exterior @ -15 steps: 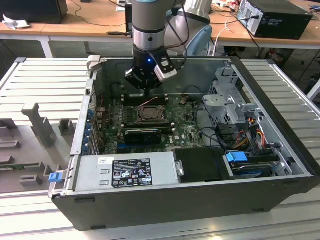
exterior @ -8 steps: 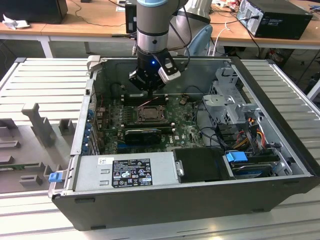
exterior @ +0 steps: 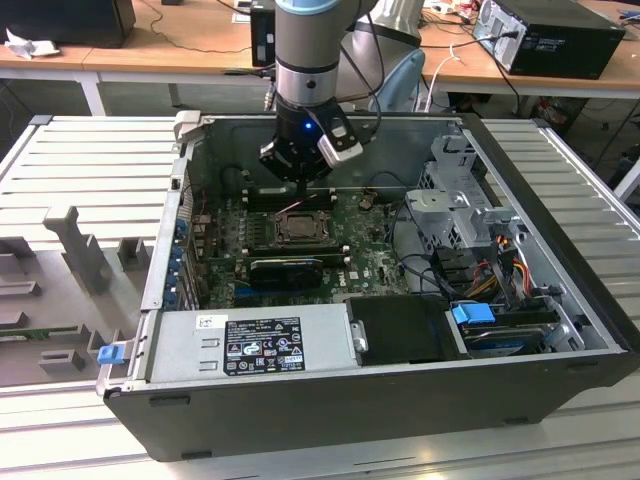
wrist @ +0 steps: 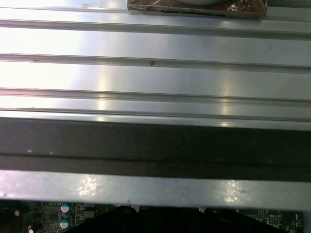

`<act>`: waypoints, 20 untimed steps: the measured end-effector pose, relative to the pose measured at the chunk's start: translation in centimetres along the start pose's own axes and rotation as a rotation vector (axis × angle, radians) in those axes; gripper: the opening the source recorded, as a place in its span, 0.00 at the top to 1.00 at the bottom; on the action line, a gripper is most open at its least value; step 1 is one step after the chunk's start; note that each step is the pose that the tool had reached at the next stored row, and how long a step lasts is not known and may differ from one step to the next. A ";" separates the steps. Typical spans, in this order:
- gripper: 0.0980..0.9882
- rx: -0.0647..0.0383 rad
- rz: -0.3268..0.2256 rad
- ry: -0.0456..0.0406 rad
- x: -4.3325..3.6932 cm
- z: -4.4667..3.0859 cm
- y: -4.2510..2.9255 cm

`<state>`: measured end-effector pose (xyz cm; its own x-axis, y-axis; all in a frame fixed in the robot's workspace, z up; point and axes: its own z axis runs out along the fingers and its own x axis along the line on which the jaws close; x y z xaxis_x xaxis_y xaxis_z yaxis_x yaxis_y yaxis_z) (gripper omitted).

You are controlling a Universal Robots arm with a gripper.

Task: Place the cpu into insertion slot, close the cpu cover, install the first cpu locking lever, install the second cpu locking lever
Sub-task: 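Install the first cpu locking lever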

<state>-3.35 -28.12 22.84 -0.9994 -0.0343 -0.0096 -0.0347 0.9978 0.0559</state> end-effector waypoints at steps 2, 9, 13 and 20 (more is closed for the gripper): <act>0.99 0.000 0.000 -0.0001 -0.04 0.01 0.00; 0.99 0.000 0.000 0.0000 -0.25 0.09 -0.01; 0.99 0.000 0.000 0.0000 -0.32 0.26 -0.03; 0.99 0.000 -0.008 0.0004 -0.80 0.68 0.04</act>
<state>-2.55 -28.01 22.17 -0.9991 -0.0425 -0.0096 -0.0429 0.9975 0.0560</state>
